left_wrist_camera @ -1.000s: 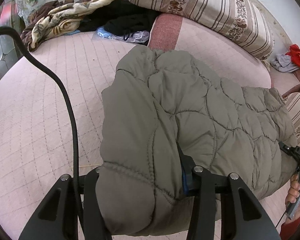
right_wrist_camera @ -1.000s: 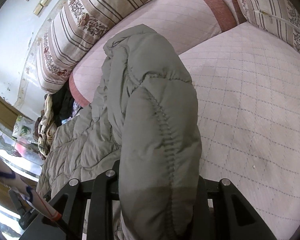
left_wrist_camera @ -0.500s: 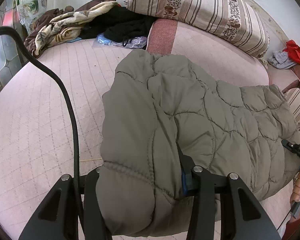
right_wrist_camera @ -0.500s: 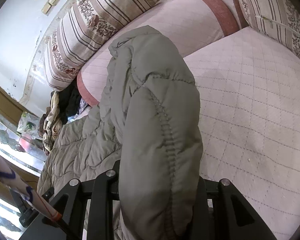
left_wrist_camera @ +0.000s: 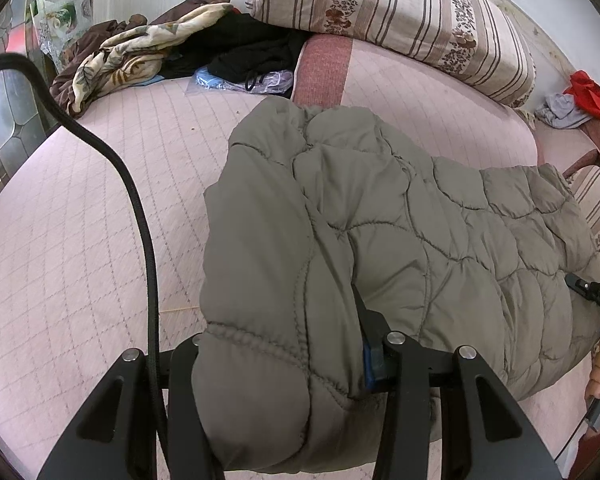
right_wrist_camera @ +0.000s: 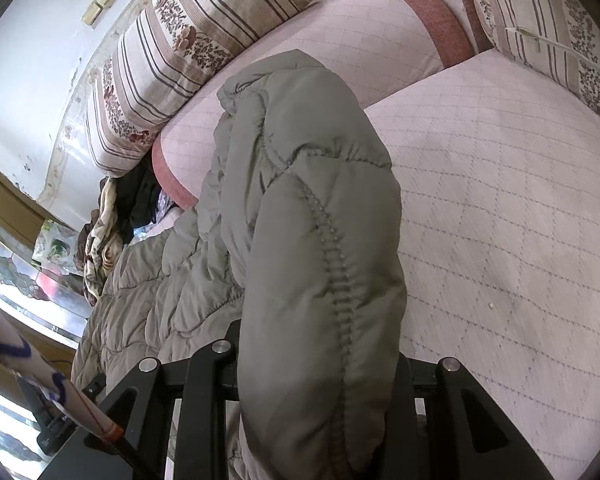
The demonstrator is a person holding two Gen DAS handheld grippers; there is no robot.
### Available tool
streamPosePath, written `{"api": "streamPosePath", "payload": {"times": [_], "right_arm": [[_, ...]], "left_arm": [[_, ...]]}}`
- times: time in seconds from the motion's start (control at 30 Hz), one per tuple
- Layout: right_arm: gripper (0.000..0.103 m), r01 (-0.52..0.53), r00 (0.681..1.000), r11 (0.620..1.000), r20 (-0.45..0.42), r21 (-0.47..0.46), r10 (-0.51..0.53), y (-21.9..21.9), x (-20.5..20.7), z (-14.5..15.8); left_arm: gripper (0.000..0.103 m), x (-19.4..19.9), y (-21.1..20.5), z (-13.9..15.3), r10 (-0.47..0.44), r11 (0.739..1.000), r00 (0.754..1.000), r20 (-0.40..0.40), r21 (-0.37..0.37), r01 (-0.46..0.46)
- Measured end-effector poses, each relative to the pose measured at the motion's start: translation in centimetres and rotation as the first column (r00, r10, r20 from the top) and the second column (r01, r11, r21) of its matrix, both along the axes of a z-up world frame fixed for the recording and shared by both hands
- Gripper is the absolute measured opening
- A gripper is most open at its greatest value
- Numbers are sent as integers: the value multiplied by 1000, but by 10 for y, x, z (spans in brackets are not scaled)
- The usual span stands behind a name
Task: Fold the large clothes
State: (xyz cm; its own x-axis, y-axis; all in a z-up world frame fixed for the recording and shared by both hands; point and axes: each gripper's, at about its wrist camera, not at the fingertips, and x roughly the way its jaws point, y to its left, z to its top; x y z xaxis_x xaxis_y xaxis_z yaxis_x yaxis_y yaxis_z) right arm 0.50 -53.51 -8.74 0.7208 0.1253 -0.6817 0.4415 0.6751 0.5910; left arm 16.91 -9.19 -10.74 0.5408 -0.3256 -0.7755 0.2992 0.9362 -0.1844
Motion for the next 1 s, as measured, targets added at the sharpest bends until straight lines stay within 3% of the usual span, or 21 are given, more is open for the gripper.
{"api": "streamPosePath", "payload": {"times": [1.0], "right_arm": [[33,8,999,1000,-42,-9,-8,2,1,-10]], "left_arm": [[44,-13,1,-10,3,999,1000,-4,42,-3]]}}
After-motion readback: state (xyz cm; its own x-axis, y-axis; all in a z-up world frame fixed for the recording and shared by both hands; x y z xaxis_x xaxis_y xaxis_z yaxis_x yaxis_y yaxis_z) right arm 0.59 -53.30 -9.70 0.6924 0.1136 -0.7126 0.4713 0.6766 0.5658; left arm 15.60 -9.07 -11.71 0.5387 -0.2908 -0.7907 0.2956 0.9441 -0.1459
